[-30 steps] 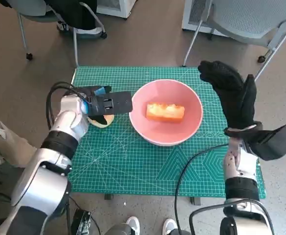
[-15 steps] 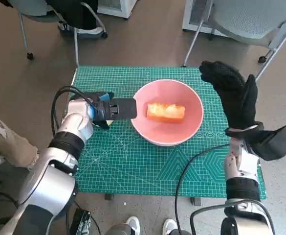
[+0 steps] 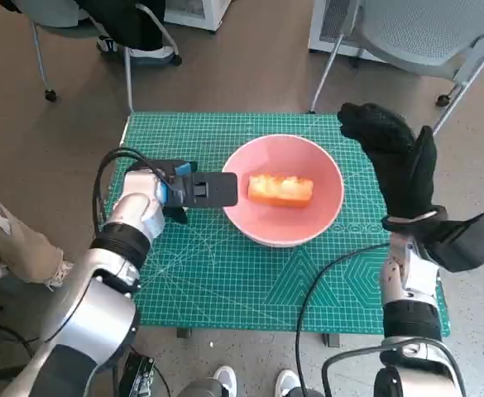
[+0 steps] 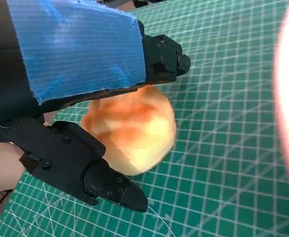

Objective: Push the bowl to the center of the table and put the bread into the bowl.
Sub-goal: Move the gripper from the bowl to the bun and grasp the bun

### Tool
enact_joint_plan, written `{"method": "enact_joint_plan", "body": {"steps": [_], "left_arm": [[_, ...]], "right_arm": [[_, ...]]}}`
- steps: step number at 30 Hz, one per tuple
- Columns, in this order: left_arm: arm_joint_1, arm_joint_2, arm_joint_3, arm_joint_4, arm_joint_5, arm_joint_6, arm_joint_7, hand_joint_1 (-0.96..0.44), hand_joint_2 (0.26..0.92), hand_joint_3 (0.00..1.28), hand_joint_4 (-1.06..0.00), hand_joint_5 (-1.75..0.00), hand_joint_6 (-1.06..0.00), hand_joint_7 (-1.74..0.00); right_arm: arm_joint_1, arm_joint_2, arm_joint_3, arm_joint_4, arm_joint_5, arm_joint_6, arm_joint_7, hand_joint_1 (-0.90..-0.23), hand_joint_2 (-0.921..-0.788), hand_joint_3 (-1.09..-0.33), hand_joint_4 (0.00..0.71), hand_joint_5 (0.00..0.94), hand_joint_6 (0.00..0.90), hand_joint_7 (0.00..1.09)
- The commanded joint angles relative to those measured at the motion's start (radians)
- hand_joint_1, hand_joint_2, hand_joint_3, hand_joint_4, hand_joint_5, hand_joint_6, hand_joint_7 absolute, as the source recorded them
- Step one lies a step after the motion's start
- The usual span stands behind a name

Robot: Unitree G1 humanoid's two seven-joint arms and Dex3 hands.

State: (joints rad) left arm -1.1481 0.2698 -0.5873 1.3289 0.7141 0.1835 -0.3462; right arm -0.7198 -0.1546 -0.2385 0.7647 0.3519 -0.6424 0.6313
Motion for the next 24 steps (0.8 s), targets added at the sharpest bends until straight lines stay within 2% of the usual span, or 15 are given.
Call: {"method": "enact_joint_plan", "body": {"steps": [1,5,7,8,10,11,12,13,14,15,16,17,19,22,24], "left_arm": [[-0.026,0.006,-0.015,0.017,0.016,-0.013,-0.011,-0.41,0.692,0.01,0.0,0.0,-0.12,-0.01],[-0.026,0.009,-0.017,0.023,0.016,-0.015,-0.012,-0.39,0.701,0.01,0.0,0.0,-0.12,-0.01],[-0.026,0.01,-0.012,0.025,0.013,-0.011,-0.009,-0.35,0.71,0.01,-0.04,-0.02,-0.13,-0.01],[-0.026,0.01,-0.01,0.025,0.011,-0.008,-0.007,-0.32,0.715,0.01,-0.09,-0.04,-0.14,-0.02],[-0.025,0.008,0.0,0.025,0.004,0.004,0.009,-0.24,0.734,0.01,-0.25,-0.08,-0.18,-0.02],[-0.022,0.006,0.008,0.023,-0.001,0.016,0.032,-0.18,0.749,0.01,-0.34,-0.21,-0.21,-0.02],[-0.019,0.004,0.014,0.022,-0.005,0.025,0.048,0.02,0.756,0.13,-0.47,-0.59,-0.32,-0.06],[-0.015,0.002,0.02,0.02,-0.008,0.036,0.076,0.15,0.756,0.21,-0.55,-0.83,-0.4,-0.08],[-0.012,0.0,0.024,0.018,-0.01,0.043,0.095,0.2,0.704,0.34,-0.58,-0.95,-0.44,-0.1],[-0.007,-0.002,0.025,0.015,-0.01,0.05,0.124,0.29,0.604,0.58,-0.61,-1.15,-0.5,-0.14],[-0.004,-0.003,0.025,0.014,-0.009,0.055,0.144,0.32,0.557,0.69,-0.62,-1.23,-0.52,-0.16],[0.0,-0.004,0.021,0.011,-0.005,0.059,0.167,0.37,0.486,0.85,-0.64,-1.37,-0.52,-0.24],[0.006,-0.004,0.015,0.01,0.0,0.062,0.192,0.41,0.434,0.98,-0.65,-1.48,-0.47,-0.44],[0.006,0.0,0.012,0.011,-0.001,0.059,0.196,0.43,0.433,0.99,-0.66,-1.5,-0.41,-0.56],[0.005,0.007,0.012,0.01,-0.003,0.047,0.189,0.43,0.45,0.97,-0.66,-1.5,-0.35,-0.56]], "right_arm": [[0.038,-0.011,-0.004,-0.009,0.005,0.022,0.003,-0.68,-0.921,-0.776,0.19,0.0,0.068,0.48],[0.043,-0.011,-0.004,-0.016,0.005,0.026,0.004,-0.682,-0.921,-0.776,0.187,0.0,0.067,0.48],[0.045,-0.011,-0.003,-0.019,0.005,0.026,0.004,-0.682,-0.921,-0.776,0.185,0.0,0.066,0.48],[0.046,-0.011,-0.003,-0.02,0.005,0.026,0.005,-0.683,-0.921,-0.776,0.185,0.0,0.065,0.48],[0.047,-0.01,-0.003,-0.023,0.005,0.026,0.005,-0.683,-0.921,-0.776,0.184,0.0,0.063,0.48],[0.048,-0.01,-0.003,-0.024,0.005,0.027,0.004,-0.683,-0.921,-0.776,0.183,0.0,0.062,0.48],[0.048,-0.009,-0.002,-0.025,0.005,0.027,0.004,-0.683,-0.921,-0.776,0.183,0.0,0.062,0.48],[0.048,-0.008,-0.002,-0.026,0.005,0.027,0.003,-0.683,-0.921,-0.776,0.183,0.0,0.061,0.48],[0.047,-0.008,-0.002,-0.024,0.005,0.028,0.003,-0.683,-0.921,-0.776,0.183,0.0,0.061,0.48],[0.045,-0.008,-0.002,-0.023,0.005,0.029,0.002,-0.683,-0.921,-0.776,0.183,0.0,0.06,0.48],[0.045,-0.008,-0.002,-0.022,0.005,0.029,0.002,-0.683,-0.921,-0.776,0.183,0.0,0.06,0.48],[0.044,-0.007,-0.002,-0.023,0.005,0.029,0.002,-0.683,-0.921,-0.776,0.182,0.0,0.06,0.48],[0.045,-0.006,-0.002,-0.027,0.006,0.03,0.002,-0.684,-0.921,-0.777,0.182,0.0,0.059,0.48],[0.045,-0.005,-0.001,-0.029,0.006,0.031,0.003,-0.687,-0.921,-0.777,0.183,0.0,0.058,0.48],[0.042,-0.006,-0.002,-0.026,0.007,0.031,0.004,-0.688,-0.921,-0.777,0.183,0.0,0.057,0.48]]}}
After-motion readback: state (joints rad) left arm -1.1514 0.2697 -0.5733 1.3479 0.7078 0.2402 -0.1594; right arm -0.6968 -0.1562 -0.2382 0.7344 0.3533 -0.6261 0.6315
